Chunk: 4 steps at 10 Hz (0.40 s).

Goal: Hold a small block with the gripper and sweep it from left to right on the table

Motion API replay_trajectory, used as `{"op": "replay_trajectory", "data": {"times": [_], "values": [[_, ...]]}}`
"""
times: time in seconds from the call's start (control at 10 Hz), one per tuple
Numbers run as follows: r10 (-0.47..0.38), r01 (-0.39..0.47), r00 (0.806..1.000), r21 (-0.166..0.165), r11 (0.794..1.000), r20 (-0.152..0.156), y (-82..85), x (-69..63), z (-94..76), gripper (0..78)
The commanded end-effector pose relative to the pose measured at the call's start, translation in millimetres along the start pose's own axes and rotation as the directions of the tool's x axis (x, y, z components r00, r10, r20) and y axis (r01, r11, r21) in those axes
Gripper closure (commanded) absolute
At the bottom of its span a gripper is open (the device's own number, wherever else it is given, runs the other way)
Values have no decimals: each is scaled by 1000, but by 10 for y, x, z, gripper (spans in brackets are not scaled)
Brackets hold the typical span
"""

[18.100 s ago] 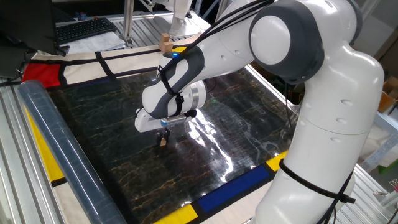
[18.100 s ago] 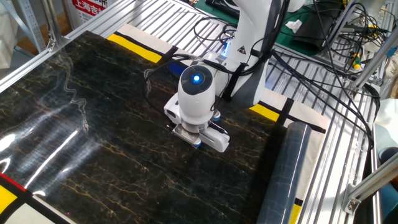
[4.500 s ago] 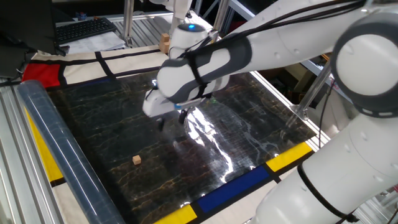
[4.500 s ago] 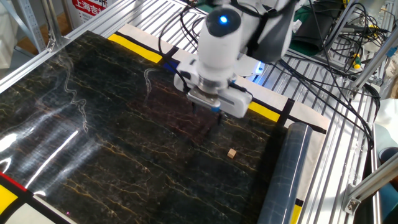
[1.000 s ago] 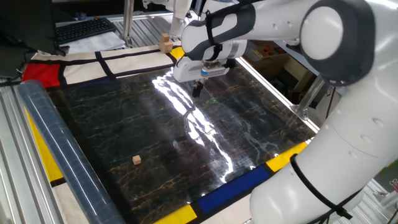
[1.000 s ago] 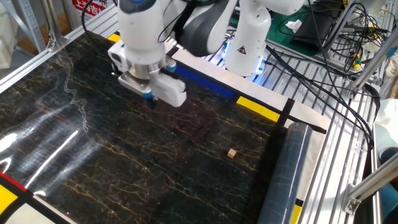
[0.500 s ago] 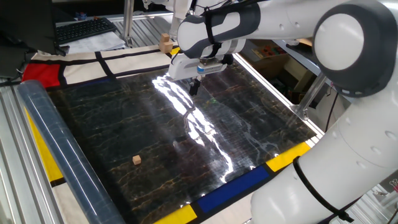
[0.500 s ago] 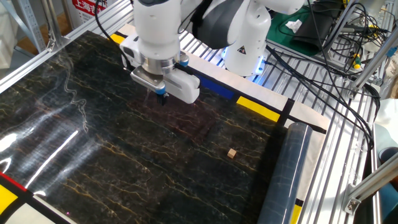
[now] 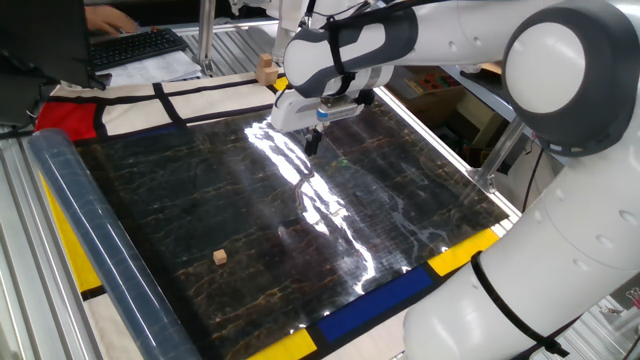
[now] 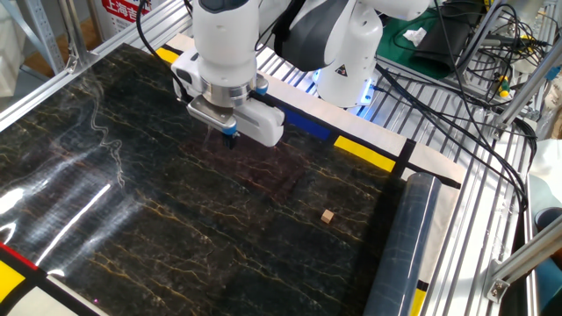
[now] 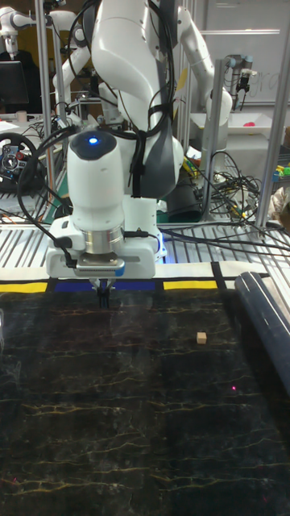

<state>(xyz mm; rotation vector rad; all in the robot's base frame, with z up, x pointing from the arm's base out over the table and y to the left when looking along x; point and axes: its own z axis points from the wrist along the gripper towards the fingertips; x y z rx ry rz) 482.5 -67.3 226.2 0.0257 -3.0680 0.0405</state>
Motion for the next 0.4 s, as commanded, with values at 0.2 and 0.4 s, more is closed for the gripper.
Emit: {"op": "replay_trajectory", "data": {"times": [0.2, 0.4], "values": [[-38, 38, 999, -5, 999, -1, -1, 0, -7, 764], [-46, 46, 999, -6, 999, -7, -1, 0, -7, 764]]}}
